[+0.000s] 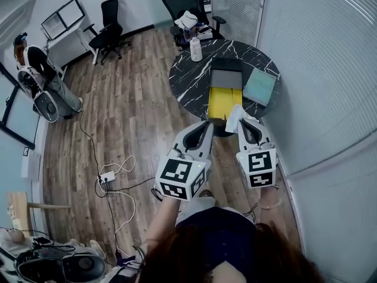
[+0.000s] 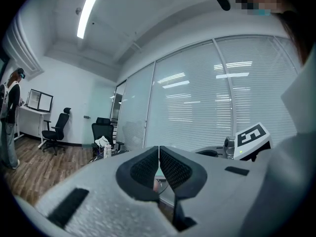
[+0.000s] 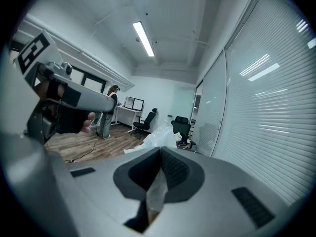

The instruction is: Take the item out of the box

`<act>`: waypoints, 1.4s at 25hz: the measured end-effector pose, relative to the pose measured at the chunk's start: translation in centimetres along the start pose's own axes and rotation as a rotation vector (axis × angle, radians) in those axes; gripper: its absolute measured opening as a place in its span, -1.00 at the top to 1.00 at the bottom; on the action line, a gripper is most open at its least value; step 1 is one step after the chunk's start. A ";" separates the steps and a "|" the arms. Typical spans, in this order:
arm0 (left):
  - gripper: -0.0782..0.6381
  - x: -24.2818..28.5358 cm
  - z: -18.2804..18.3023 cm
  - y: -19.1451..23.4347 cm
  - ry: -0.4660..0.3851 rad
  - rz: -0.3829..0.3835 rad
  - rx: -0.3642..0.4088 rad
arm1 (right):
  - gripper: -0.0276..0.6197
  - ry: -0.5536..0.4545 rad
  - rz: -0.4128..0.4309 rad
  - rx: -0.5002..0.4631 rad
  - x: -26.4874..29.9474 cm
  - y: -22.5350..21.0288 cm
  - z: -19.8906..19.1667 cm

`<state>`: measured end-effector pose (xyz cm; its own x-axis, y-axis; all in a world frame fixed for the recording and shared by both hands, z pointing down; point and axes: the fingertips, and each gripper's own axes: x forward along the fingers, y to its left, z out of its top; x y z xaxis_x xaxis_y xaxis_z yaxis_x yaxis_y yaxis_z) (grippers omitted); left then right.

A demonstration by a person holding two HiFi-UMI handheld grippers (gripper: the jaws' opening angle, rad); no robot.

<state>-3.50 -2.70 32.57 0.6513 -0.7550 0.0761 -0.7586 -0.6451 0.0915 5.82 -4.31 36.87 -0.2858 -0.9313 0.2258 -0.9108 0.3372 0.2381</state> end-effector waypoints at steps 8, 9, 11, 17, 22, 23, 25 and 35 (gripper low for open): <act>0.70 -1.7 -0.1 -1.9 0.007 0.003 0.002 | 0.83 -0.031 -0.012 0.015 -3.3 0.2 1.0; 0.70 -1.9 -0.1 -2.1 0.008 0.004 0.002 | 0.84 -0.034 -0.012 0.020 -3.6 0.3 1.1; 0.70 -2.3 0.1 -2.3 0.011 0.006 0.001 | 0.84 -0.038 -0.011 0.032 -4.3 0.4 1.5; 0.70 -3.5 0.0 -3.1 0.016 0.011 -0.002 | 0.83 -0.052 -0.012 0.049 -6.3 0.9 1.6; 0.70 -4.0 -0.3 -3.8 0.016 0.009 -0.001 | 0.84 -0.057 -0.009 0.058 -7.4 1.4 1.3; 0.70 -4.1 -0.3 -3.9 0.015 0.009 -0.001 | 0.83 -0.059 -0.008 0.057 -7.6 1.5 1.2; 0.70 -4.3 -0.3 -4.2 0.011 0.010 -0.001 | 0.83 -0.062 -0.006 0.057 -8.1 1.6 1.2; 0.70 -4.6 -0.9 -5.5 0.011 0.022 0.004 | 0.84 -0.066 -0.002 0.067 -9.5 1.4 0.3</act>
<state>-2.29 4.48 32.55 0.6344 -0.7679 0.0886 -0.7729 -0.6286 0.0862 7.17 5.00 34.76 -0.3006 -0.9398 0.1625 -0.9287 0.3272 0.1744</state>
